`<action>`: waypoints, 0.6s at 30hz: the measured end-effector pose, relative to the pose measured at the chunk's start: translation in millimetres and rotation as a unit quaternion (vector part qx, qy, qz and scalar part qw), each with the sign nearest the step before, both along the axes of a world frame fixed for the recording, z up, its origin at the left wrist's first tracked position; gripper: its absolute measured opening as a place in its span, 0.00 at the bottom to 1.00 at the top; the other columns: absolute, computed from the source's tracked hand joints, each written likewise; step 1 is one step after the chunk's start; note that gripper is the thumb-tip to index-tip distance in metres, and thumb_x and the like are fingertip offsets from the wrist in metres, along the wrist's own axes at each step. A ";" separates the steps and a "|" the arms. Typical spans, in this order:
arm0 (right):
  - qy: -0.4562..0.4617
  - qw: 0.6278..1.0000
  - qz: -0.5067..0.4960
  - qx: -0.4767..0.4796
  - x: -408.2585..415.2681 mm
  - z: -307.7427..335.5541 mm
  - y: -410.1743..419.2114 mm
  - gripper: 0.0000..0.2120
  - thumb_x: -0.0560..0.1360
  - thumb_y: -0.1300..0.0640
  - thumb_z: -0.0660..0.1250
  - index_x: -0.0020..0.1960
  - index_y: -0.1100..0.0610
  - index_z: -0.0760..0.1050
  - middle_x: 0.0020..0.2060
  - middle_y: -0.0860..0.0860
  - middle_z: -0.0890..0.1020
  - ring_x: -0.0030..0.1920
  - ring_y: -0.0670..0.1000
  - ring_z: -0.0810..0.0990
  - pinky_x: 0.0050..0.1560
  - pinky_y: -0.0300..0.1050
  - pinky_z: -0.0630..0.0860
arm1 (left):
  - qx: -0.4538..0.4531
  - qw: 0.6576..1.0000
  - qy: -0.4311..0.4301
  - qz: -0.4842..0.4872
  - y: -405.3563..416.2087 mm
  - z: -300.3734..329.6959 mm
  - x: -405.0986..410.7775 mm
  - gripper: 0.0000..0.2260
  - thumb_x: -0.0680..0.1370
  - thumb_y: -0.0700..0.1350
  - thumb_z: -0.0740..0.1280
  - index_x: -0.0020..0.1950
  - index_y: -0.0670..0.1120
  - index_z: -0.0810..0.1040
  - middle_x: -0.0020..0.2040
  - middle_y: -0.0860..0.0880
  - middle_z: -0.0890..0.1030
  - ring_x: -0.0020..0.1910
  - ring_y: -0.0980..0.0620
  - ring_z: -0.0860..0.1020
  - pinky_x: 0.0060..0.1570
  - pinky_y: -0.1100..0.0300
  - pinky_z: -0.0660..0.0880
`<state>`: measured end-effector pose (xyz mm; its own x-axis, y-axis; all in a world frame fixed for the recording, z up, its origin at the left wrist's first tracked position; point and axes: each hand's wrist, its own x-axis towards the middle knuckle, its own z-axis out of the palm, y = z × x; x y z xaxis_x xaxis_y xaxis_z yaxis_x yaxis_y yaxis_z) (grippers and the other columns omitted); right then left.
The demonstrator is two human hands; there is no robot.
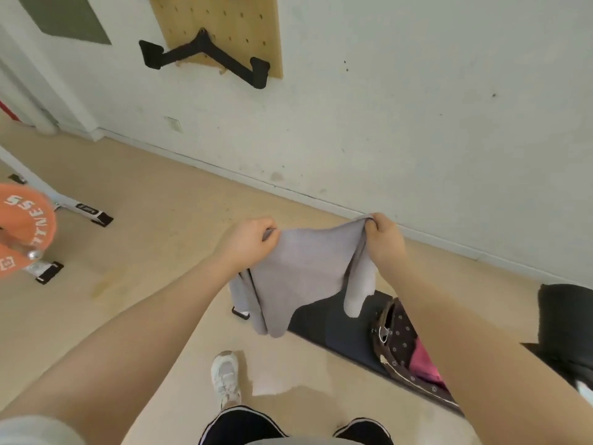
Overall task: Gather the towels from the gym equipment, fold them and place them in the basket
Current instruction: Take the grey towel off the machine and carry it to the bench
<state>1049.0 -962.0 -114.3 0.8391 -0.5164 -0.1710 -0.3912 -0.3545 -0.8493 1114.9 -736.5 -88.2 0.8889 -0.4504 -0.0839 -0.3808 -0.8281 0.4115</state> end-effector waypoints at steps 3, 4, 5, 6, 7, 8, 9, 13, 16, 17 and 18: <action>0.042 0.997 -0.052 -0.036 25.3 -23.6 7.7 0.14 0.80 0.58 0.52 0.36 0.59 0.63 0.29 0.51 0.66 0.35 0.53 0.65 0.29 0.43 0.58 | -0.026 0.995 0.067 -0.073 14.9 -8.1 55.6 0.12 0.78 0.48 0.62 0.37 0.44 0.72 0.31 0.49 0.70 0.32 0.51 0.68 0.32 0.58 0.62; 0.065 0.995 -0.056 -0.046 31.0 -31.0 13.7 0.13 0.81 0.56 0.52 0.38 0.60 0.64 0.30 0.51 0.66 0.33 0.52 0.66 0.29 0.43 0.58 | -0.030 0.988 0.113 -0.101 21.3 -11.9 70.6 0.15 0.78 0.49 0.63 0.33 0.45 0.67 0.29 0.50 0.65 0.29 0.53 0.64 0.31 0.59 0.58; 0.090 0.993 -0.051 -0.052 35.7 -38.5 21.0 0.13 0.81 0.55 0.52 0.41 0.60 0.64 0.30 0.51 0.67 0.33 0.52 0.66 0.29 0.43 0.59 | -0.031 0.979 0.162 -0.123 28.0 -14.6 82.4 0.18 0.77 0.51 0.63 0.31 0.46 0.63 0.29 0.51 0.61 0.28 0.54 0.61 0.30 0.60 0.56; 0.117 0.991 -0.040 -0.054 39.8 -46.1 29.1 0.12 0.81 0.54 0.52 0.43 0.60 0.65 0.31 0.51 0.67 0.34 0.52 0.67 0.30 0.43 0.59 | -0.022 0.966 0.217 -0.138 35.0 -18.2 93.1 0.19 0.76 0.54 0.63 0.31 0.47 0.63 0.29 0.51 0.61 0.28 0.55 0.61 0.31 0.60 0.56; 0.147 0.987 -0.024 -0.055 42.2 -53.5 37.9 0.13 0.81 0.54 0.52 0.42 0.60 0.65 0.31 0.51 0.68 0.36 0.54 0.68 0.31 0.44 0.60 | 0.000 0.951 0.271 -0.152 41.7 -22.2 102.6 0.17 0.75 0.56 0.63 0.33 0.46 0.66 0.31 0.50 0.65 0.30 0.54 0.63 0.31 0.60 0.59; 0.185 0.981 -0.003 -0.054 43.7 -60.3 47.1 0.14 0.82 0.54 0.52 0.41 0.60 0.65 0.32 0.53 0.69 0.39 0.54 0.69 0.33 0.45 0.61 | 0.037 0.934 0.317 -0.161 47.5 -26.3 111.5 0.16 0.74 0.56 0.63 0.37 0.44 0.72 0.33 0.49 0.69 0.32 0.53 0.67 0.32 0.60 0.63; 0.235 0.970 0.028 -0.052 45.1 -66.4 56.4 0.14 0.82 0.53 0.51 0.43 0.61 0.67 0.34 0.54 0.71 0.42 0.55 0.70 0.38 0.45 0.63 | 0.083 0.914 0.361 -0.164 53.0 -30.0 120.6 0.15 0.75 0.54 0.64 0.44 0.43 0.76 0.36 0.49 0.73 0.34 0.53 0.71 0.33 0.61 0.66; 0.452 0.876 0.162 -0.039 44.0 -77.9 89.9 0.20 0.81 0.49 0.53 0.60 0.62 0.73 0.57 0.57 0.77 0.51 0.55 0.73 0.53 0.46 0.67 | 0.306 0.807 0.491 -0.120 67.4 -53.1 153.8 0.27 0.62 0.59 0.71 0.56 0.46 0.76 0.47 0.47 0.78 0.43 0.50 0.76 0.38 0.61 0.71; 0.501 0.838 0.215 -0.005 45.4 -80.0 97.6 0.17 0.80 0.52 0.56 0.61 0.59 0.75 0.59 0.56 0.78 0.48 0.53 0.72 0.51 0.44 0.69 | 0.363 0.776 0.507 -0.100 64.3 -68.9 167.8 0.26 0.56 0.58 0.71 0.48 0.45 0.78 0.47 0.45 0.79 0.44 0.46 0.78 0.47 0.58 0.75; 0.509 0.830 0.230 -0.002 47.0 -82.0 97.3 0.16 0.80 0.53 0.56 0.59 0.59 0.76 0.56 0.55 0.79 0.47 0.52 0.72 0.49 0.42 0.70 | 0.360 0.786 0.492 -0.106 62.1 -74.4 172.7 0.21 0.60 0.58 0.70 0.46 0.46 0.77 0.46 0.45 0.80 0.44 0.46 0.79 0.49 0.57 0.76; 0.504 0.833 0.228 -0.002 49.9 -86.4 96.6 0.15 0.80 0.51 0.56 0.54 0.58 0.77 0.50 0.52 0.80 0.45 0.52 0.73 0.46 0.41 0.70 | 0.357 0.799 0.467 -0.124 59.8 -80.9 176.9 0.17 0.65 0.58 0.68 0.46 0.47 0.77 0.47 0.46 0.80 0.45 0.46 0.80 0.49 0.57 0.77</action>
